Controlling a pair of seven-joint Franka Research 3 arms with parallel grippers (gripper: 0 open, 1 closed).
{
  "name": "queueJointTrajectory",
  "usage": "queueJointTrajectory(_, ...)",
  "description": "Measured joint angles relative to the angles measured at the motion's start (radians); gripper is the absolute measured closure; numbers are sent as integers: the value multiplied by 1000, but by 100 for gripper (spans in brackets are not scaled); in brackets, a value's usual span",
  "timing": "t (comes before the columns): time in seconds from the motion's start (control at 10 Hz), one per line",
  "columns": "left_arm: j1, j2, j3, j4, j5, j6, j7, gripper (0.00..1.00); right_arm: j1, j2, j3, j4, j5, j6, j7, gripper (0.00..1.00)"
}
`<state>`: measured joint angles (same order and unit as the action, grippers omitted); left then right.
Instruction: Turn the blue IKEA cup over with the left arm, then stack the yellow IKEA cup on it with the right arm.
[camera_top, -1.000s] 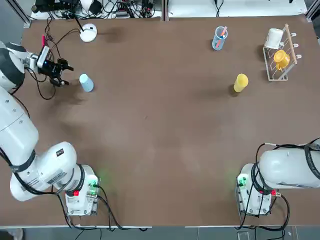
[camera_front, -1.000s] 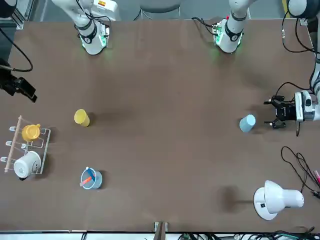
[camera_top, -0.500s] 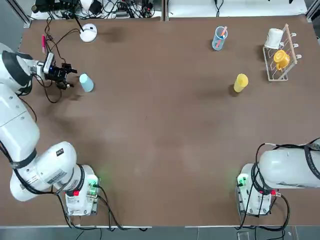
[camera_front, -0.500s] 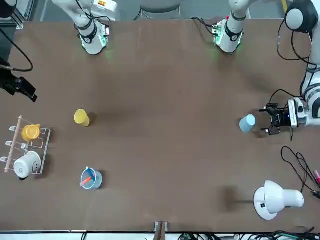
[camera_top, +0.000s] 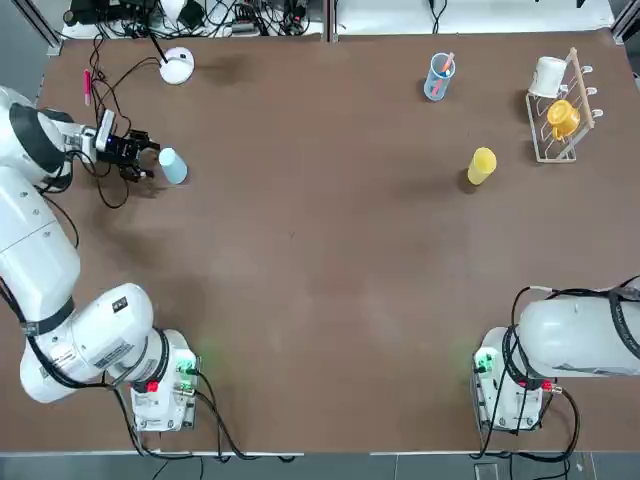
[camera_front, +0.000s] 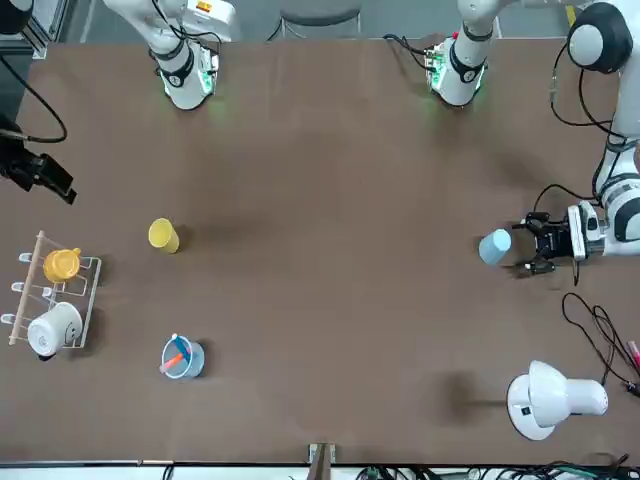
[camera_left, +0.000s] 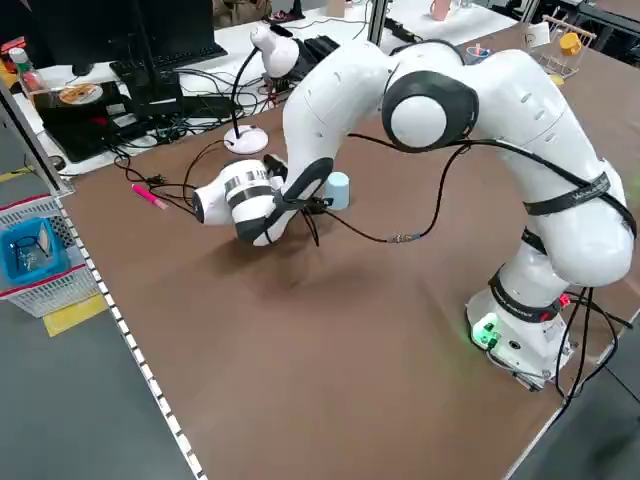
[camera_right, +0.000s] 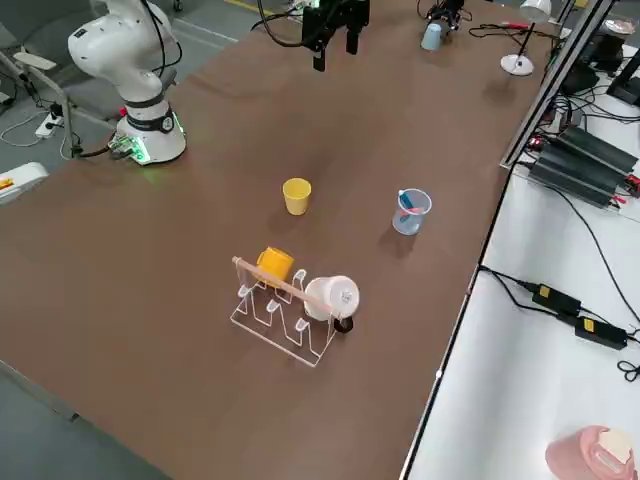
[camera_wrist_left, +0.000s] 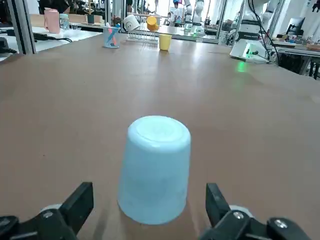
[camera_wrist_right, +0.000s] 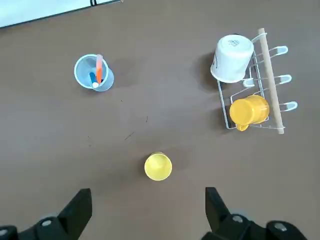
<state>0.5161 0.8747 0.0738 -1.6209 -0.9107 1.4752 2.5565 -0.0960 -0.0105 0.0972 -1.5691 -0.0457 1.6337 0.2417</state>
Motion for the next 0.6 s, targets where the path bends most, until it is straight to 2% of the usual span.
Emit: queueJointTrajectory(0.6,0,38,-79,-18,-17,69,25,1,0,0,0,0,0,0,0,0)
